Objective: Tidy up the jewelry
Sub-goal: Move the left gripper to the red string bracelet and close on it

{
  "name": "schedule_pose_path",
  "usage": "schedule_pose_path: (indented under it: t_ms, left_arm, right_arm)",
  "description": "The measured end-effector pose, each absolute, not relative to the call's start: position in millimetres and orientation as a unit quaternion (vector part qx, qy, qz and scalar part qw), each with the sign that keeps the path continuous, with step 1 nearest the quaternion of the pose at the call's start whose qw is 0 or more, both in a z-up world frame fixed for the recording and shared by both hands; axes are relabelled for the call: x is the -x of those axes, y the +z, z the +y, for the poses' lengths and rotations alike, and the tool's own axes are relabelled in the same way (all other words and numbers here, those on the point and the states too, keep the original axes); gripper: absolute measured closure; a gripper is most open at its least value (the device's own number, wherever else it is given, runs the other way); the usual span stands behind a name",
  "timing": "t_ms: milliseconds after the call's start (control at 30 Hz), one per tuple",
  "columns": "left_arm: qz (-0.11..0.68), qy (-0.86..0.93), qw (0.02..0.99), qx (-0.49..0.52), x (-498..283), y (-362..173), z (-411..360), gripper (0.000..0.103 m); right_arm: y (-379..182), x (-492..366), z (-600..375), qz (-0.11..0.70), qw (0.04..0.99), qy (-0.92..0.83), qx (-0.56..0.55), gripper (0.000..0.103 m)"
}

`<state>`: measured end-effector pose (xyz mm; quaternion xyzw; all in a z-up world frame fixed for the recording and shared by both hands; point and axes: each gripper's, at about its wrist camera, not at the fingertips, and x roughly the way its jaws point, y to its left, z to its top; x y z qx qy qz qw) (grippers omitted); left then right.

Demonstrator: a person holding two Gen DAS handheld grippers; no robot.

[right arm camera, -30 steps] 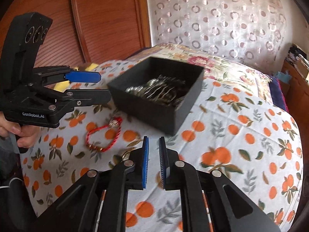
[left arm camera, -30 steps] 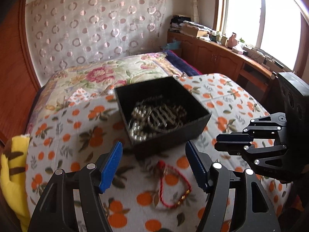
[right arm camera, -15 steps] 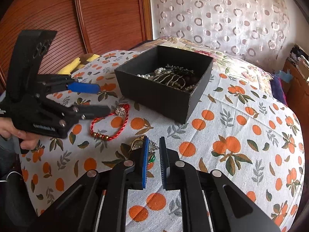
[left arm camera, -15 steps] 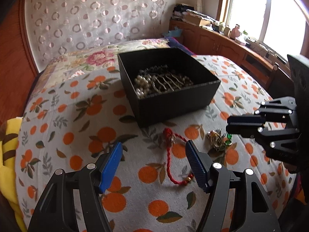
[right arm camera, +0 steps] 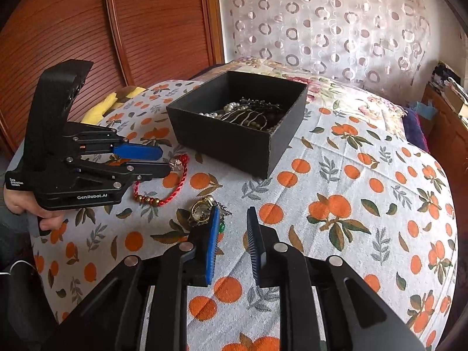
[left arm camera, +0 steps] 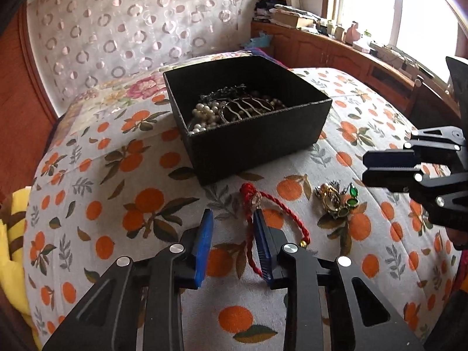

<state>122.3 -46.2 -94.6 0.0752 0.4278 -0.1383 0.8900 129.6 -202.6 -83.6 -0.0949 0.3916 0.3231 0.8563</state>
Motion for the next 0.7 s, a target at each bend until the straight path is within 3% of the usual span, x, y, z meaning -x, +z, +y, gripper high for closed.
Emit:
schedule_pose_path:
  t_ms: [100,233,700]
  left_arm:
    - [0.427,-0.14,0.89,-0.079,-117,-94,-45,0.083]
    - [0.424,-0.148,0.89,-0.083,-112,-95,-48,0.1]
    - [0.36,-0.144,0.921,-0.045,-106,-50,-41,0.101]
  right_arm:
    - [-83,-127,-204,0.391,0.857,0.322,0.093,0.082]
    - [-83,-122,-204,0.389,0.858,0.322,0.094,0.082]
    - [-87,-117,-204,0.394,0.859,0.313,0.092,0.082]
